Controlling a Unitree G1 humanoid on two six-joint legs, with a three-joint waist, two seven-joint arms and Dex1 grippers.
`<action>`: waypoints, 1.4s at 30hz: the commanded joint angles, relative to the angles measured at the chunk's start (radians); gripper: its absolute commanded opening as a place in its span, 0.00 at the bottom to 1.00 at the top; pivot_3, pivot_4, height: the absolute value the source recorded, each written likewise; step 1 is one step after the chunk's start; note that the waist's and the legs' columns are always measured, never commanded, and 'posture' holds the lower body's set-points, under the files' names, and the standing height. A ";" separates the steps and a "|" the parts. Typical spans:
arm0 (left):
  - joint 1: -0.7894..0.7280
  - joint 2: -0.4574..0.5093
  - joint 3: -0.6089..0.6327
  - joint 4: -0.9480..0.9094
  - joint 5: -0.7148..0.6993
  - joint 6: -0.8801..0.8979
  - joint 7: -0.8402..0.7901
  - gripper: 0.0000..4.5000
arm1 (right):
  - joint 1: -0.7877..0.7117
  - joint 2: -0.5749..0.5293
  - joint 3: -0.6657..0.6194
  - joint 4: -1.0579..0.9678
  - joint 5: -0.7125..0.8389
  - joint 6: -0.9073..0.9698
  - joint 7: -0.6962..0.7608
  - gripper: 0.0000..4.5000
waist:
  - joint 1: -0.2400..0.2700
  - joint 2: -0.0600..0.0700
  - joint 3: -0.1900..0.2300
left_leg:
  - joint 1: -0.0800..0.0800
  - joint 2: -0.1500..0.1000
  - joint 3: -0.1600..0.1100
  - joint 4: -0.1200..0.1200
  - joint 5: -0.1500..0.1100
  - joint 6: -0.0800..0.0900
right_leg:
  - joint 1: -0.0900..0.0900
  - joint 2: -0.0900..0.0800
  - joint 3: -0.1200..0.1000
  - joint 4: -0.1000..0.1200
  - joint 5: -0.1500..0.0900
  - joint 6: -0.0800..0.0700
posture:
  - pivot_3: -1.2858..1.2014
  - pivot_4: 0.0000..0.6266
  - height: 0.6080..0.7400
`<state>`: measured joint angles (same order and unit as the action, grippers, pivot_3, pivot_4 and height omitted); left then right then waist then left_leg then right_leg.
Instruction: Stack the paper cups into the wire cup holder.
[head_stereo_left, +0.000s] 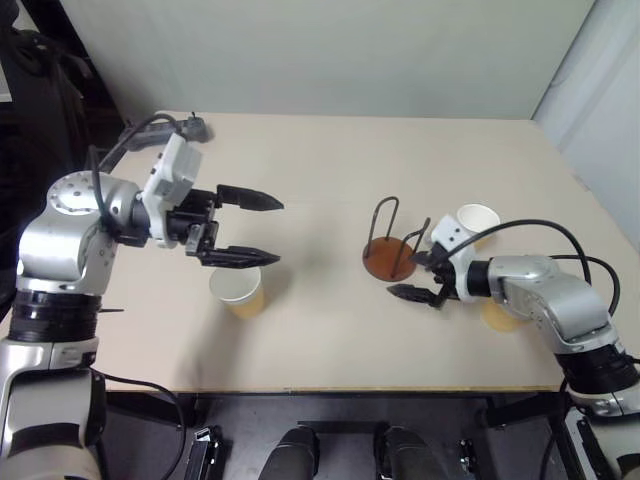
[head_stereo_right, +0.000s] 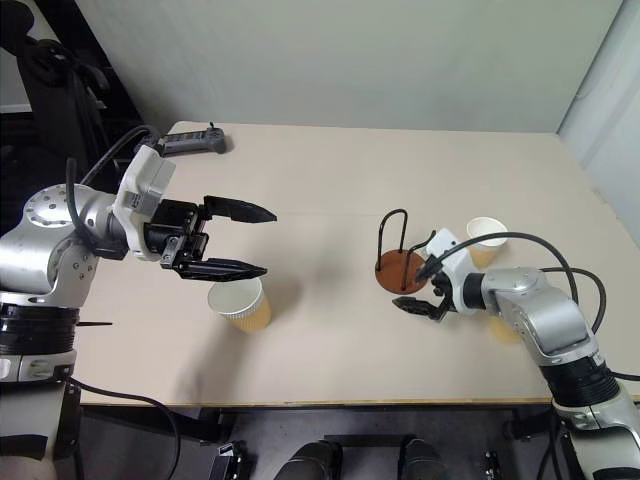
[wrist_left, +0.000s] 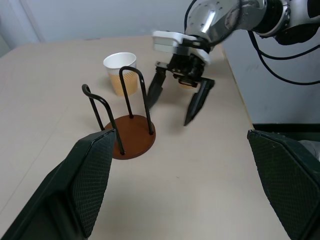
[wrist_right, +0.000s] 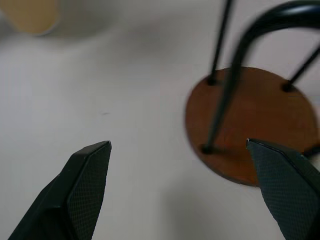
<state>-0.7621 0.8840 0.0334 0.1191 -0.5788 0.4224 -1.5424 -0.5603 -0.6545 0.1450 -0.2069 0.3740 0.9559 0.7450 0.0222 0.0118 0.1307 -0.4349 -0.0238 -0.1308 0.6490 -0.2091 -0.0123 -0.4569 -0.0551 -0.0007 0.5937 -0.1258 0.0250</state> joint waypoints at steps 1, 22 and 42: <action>-0.002 0.009 0.017 -0.004 0.001 -0.020 -0.024 1.00 | -0.024 0.034 -0.067 -0.017 0.017 0.076 -0.074 0.99 | 0.000 0.000 0.000 | 0.000 0.000 0.000 0.000 0.000 0.000 | 0.000 0.000 0.000 0.000 0.000 0.000 | 0.52 0.24 1.00; -0.008 -0.014 0.014 0.094 0.017 -0.115 -0.072 1.00 | -0.021 0.185 -0.093 -0.076 0.001 0.141 -0.294 0.99 | 0.001 0.000 0.000 | 0.000 0.000 0.000 0.000 0.000 -0.001 | -0.001 0.000 0.000 0.000 0.001 -0.001 | 0.52 0.24 1.00; -0.025 -0.009 -0.001 0.125 0.019 -0.127 -0.072 1.00 | -0.047 0.172 -0.090 -0.007 -0.034 0.088 -0.303 0.01 | 0.002 0.000 0.000 | 0.000 0.000 0.000 0.000 0.000 -0.001 | -0.001 0.000 0.000 0.000 0.001 -0.001 | 0.52 0.24 1.00</action>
<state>-0.7639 0.8661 0.0252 0.2425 -0.5577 0.3143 -1.5713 -0.5885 -0.4765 0.0786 -0.2014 0.3374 1.0544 0.4329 0.0239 0.0117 0.1307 -0.4352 -0.0237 -0.1302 0.6492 -0.2095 -0.0132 -0.4581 -0.0551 -0.0009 0.5941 -0.1247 0.0244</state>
